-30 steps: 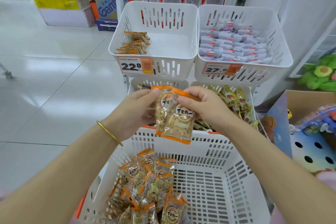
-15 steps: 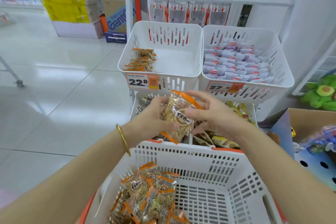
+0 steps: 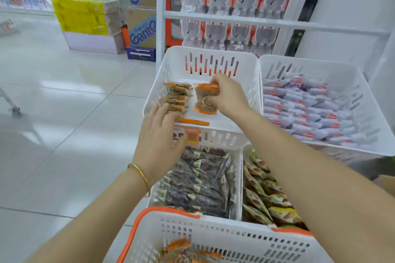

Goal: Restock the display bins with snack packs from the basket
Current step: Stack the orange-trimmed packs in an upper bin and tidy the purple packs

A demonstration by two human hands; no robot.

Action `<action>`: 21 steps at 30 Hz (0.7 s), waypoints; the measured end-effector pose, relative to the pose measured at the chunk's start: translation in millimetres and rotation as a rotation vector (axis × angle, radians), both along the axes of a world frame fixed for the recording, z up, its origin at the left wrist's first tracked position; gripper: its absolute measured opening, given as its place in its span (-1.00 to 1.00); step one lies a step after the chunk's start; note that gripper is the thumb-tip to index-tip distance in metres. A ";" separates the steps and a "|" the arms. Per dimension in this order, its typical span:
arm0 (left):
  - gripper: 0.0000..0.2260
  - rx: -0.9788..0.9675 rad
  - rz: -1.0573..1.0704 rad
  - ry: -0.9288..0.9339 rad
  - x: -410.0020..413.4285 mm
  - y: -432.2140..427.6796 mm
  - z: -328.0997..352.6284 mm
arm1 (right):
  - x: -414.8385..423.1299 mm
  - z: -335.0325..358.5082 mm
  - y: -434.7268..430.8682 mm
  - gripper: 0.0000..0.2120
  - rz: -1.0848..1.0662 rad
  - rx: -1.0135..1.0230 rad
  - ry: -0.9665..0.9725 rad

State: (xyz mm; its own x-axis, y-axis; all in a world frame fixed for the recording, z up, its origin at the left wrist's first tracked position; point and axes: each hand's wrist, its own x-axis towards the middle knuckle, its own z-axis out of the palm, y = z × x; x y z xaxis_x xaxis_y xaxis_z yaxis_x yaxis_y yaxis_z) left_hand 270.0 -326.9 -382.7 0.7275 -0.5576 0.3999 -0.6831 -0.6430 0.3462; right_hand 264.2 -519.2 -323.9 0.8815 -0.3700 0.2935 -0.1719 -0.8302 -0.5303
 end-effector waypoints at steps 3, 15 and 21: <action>-0.48 0.088 -0.029 -0.038 7.0 2.3 -10.1 | 21.0 -20.5 1.3 -0.74 0.130 0.065 0.264; -0.47 0.133 -0.082 -0.044 1.4 12.7 -6.6 | 3.3 -6.1 12.0 -0.53 0.128 0.351 0.408; -0.56 0.121 -0.212 -0.032 -70.2 41.9 1.3 | -137.7 -8.5 53.8 -0.72 0.200 0.558 -0.035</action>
